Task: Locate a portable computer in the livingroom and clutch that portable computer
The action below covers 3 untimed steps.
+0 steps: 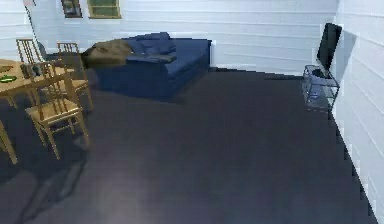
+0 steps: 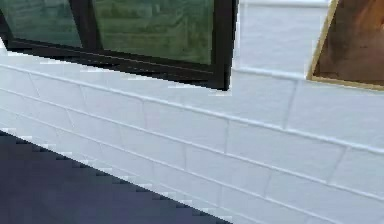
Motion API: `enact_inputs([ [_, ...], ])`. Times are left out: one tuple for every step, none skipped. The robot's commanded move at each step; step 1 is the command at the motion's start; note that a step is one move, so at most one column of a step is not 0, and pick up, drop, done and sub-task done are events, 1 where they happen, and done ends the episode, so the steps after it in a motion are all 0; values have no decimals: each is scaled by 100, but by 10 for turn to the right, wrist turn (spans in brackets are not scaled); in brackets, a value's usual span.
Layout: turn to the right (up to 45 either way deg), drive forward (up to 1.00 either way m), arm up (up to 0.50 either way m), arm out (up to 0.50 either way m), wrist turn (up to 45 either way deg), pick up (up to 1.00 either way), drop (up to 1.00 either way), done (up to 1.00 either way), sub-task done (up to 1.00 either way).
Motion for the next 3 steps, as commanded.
enact_inputs([
  [0,100,0,0,0,0,0,0,0],
  [0,100,0,0,0,0,0,0,0],
  [0,100,0,0,0,0,0,0,0],
])
